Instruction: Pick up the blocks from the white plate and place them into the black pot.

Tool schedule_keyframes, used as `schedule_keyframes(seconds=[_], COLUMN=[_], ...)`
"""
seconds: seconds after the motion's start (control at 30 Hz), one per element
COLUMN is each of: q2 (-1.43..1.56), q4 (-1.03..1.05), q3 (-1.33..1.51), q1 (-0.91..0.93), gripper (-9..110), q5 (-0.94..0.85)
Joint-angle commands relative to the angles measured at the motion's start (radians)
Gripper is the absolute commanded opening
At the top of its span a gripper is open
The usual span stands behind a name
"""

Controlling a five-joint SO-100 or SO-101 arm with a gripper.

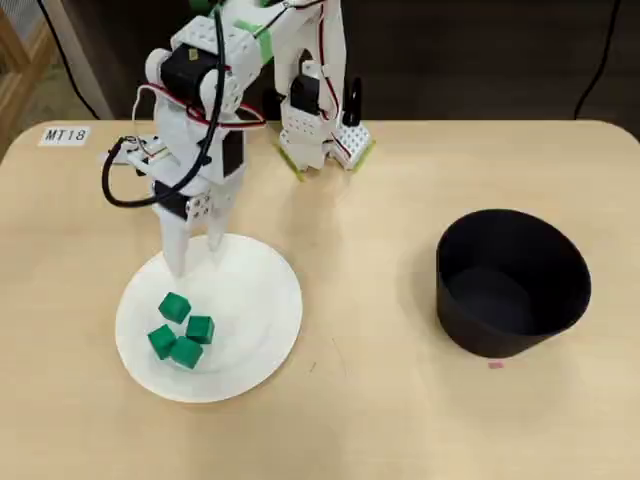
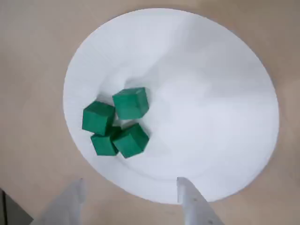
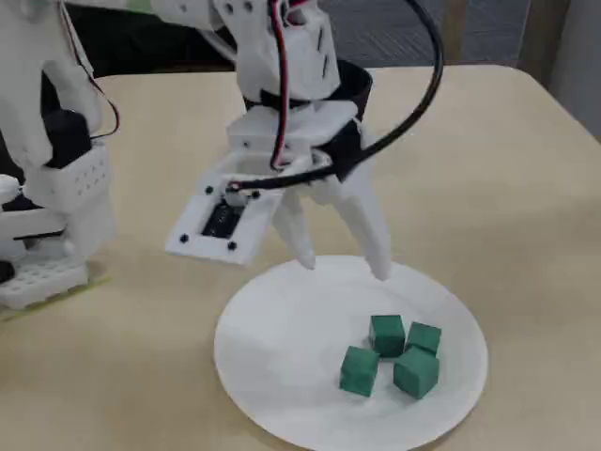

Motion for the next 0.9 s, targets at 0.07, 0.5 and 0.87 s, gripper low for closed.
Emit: schedule_keyframes(seconds=[0.07,0.5,0.87], q2=[-0.097,-0.476,-0.649], q4=[-0.009,0.172,0.213], q3=[-0.169,-0.652,-0.822], q1=[0.005,0.015,0.014], gripper=[34,32,33], q5=[-0.003,-0.008,0.015])
